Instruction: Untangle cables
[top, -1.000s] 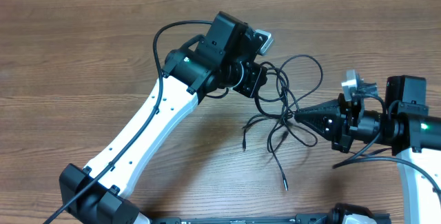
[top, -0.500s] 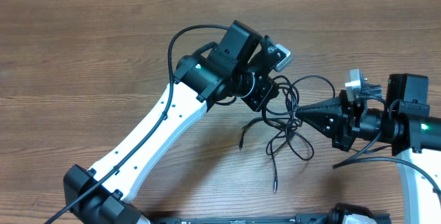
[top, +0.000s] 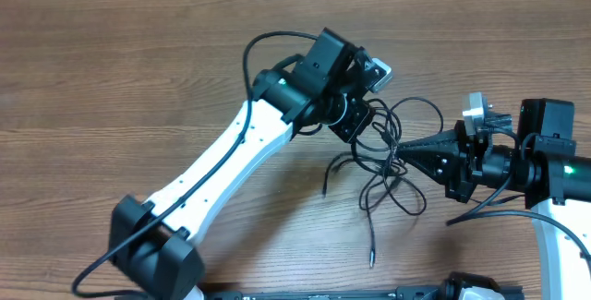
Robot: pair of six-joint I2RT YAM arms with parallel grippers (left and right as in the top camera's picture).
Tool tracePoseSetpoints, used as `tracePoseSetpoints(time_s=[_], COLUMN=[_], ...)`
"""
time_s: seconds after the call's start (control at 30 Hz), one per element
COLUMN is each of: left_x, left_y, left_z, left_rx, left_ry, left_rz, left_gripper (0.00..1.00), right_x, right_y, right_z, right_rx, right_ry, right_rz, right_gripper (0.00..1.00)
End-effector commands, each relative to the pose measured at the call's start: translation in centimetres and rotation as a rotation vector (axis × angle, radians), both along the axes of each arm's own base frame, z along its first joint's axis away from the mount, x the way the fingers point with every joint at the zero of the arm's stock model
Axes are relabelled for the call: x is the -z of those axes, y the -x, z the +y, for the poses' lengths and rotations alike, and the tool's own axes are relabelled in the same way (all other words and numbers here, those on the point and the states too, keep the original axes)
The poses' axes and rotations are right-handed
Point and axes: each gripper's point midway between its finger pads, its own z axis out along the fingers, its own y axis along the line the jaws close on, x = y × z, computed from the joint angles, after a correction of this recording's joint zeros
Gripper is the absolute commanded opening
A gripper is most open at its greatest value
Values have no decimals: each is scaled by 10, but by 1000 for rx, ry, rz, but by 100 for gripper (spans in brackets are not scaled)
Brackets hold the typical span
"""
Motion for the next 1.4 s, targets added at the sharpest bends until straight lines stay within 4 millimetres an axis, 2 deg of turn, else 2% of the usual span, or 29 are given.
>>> tracePoseSetpoints(time_s=[0.0, 0.23, 0.57, 0.73, 1.03, 1.2, 1.37], left_x=[1, -19, -79, -100, -122, -119, -133], left_y=[-14, -39, -49, -59, -78, -99, -122], left_z=[-1, 3, 4, 12, 25, 42, 67], left_rx=[-46, -117, 53, 69, 60, -33, -119], left_ry=[6, 118, 461, 547, 613, 589, 636], left_rz=[-7, -8, 9, -17, -99, -129, -139], left_gripper=[4, 4, 4, 4, 4, 4, 4], right_x=[-22, -21, -10, 1, 45, 50, 51], right_y=[10, 10, 6, 3, -4, 8, 9], right_z=[3, 3, 2, 1, -12, -10, -10], right_rx=[-38, -36, -12, 15, 104, 60, 47], right_ry=[-59, -56, 0, 63, 301, 329, 330], right_rz=[-76, -71, -45, -26, 81, 37, 21], right_gripper=[4, 4, 4, 4, 4, 4, 4])
